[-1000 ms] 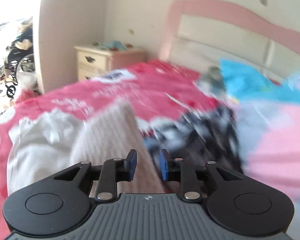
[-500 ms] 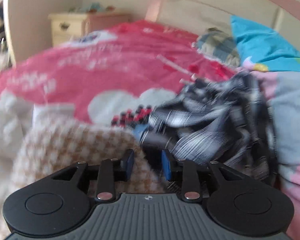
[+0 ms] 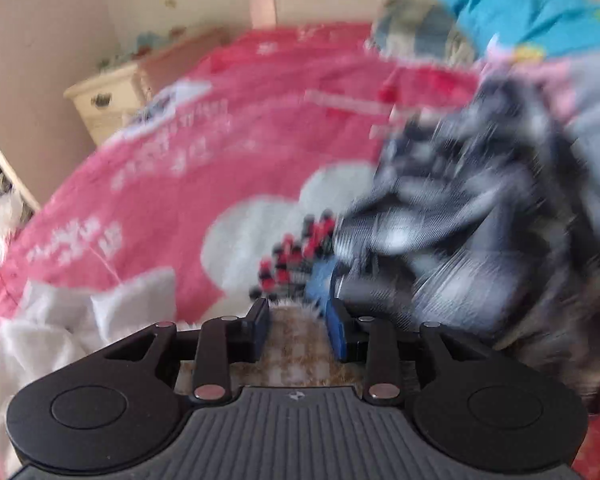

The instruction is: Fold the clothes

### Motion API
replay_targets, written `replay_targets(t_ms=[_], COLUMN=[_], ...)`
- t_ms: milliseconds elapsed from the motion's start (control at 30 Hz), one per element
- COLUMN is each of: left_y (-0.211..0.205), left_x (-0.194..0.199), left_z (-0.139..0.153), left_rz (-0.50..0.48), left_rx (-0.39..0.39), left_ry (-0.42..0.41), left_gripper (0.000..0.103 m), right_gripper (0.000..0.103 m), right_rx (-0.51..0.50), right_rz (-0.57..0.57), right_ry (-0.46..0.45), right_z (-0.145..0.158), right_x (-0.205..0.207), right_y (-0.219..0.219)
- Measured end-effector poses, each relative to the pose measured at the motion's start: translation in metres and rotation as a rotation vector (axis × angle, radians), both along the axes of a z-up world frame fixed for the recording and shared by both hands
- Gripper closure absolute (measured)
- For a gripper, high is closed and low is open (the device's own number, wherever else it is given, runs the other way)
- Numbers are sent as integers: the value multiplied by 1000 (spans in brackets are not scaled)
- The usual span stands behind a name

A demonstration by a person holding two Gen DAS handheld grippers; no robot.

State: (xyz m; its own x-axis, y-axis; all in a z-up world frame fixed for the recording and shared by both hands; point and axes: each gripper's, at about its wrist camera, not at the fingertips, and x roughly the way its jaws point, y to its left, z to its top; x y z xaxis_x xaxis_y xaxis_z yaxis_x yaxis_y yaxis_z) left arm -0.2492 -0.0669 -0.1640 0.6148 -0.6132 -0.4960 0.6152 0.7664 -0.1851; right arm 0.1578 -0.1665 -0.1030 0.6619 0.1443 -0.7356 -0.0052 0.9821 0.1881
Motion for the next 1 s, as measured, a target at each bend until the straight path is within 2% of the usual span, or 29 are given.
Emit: replay_targets(t_ms=[67, 100, 133, 200, 333, 400, 433, 600, 700, 800, 900, 1000], left_y=[-1, -1, -2, -2, -1, 0, 0, 0, 0, 1, 2, 0], left_x=[0, 1, 1, 3, 2, 2, 3, 5, 6, 7, 7, 8], left_z=[1, 1, 1, 1, 1, 1, 1, 0, 0, 0, 0, 0], left_rz=[-2, -3, -4, -5, -9, -11, -12, -19, -23, -26, -29, -28], left_rx=[4, 5, 6, 6, 6, 7, 7, 7, 7, 6, 8, 13], left_ry=[1, 2, 3, 8, 5, 3, 3, 3, 3, 3, 2, 1], left_gripper=[20, 20, 20, 19, 19, 19, 19, 19, 19, 19, 19, 19], right_gripper=[68, 60, 47, 36, 32, 31, 30, 31, 44, 53, 54, 54], right_rx=[-22, -39, -84, -210, -475, -662, -696, -611, -531, -482, -422, -334], right_rz=[89, 144, 187, 258, 378, 393, 397, 364, 310, 239, 169, 129], right_ry=[-14, -16, -8, 18, 78, 97, 107, 117, 116, 60, 4, -6], right_z=[19, 27, 27, 17, -8, -26, -30, -22, -14, -1, 10, 6], right_x=[-13, -19, -22, -22, -21, -15, -15, -20, -19, -25, -32, -28], right_y=[19, 31, 46, 81, 148, 164, 164, 138, 126, 118, 104, 92])
